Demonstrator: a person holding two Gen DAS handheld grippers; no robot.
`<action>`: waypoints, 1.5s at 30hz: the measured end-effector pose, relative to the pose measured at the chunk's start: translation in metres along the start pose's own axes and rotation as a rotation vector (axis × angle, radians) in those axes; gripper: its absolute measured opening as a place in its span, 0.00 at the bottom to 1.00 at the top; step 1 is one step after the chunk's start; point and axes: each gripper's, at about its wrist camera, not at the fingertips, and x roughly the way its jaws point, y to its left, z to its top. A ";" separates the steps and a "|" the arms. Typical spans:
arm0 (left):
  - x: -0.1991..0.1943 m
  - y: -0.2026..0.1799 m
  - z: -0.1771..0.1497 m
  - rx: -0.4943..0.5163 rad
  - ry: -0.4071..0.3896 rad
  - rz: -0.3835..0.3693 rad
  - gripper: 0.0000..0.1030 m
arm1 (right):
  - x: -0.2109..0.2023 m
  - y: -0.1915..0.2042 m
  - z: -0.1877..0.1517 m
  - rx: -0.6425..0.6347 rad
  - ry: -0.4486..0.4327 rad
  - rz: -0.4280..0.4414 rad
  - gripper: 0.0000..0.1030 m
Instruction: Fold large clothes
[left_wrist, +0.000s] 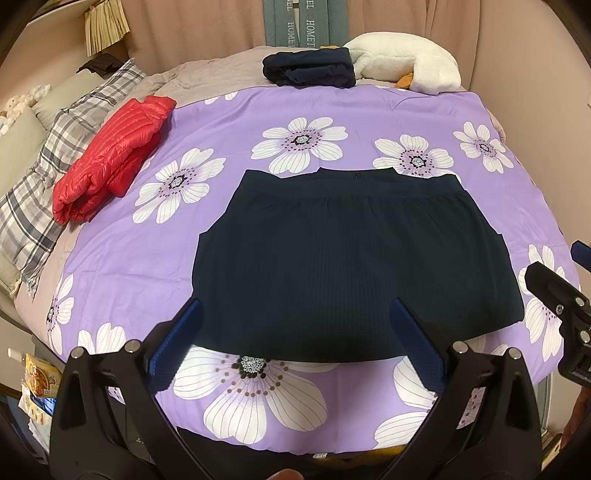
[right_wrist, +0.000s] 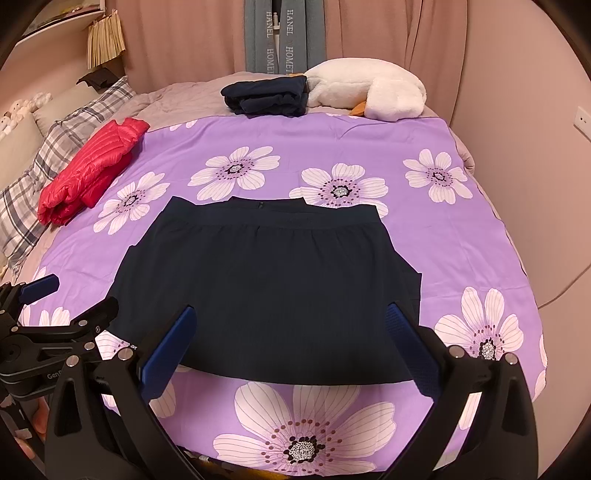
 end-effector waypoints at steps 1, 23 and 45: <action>0.000 0.000 0.000 0.000 0.000 -0.001 0.98 | 0.000 0.000 0.000 0.000 0.000 0.001 0.99; 0.004 -0.002 0.001 0.004 0.006 -0.002 0.98 | 0.004 0.000 -0.002 0.001 0.007 0.002 0.99; 0.006 -0.006 0.001 0.011 0.003 -0.004 0.98 | 0.006 -0.002 -0.003 0.000 0.009 0.003 0.99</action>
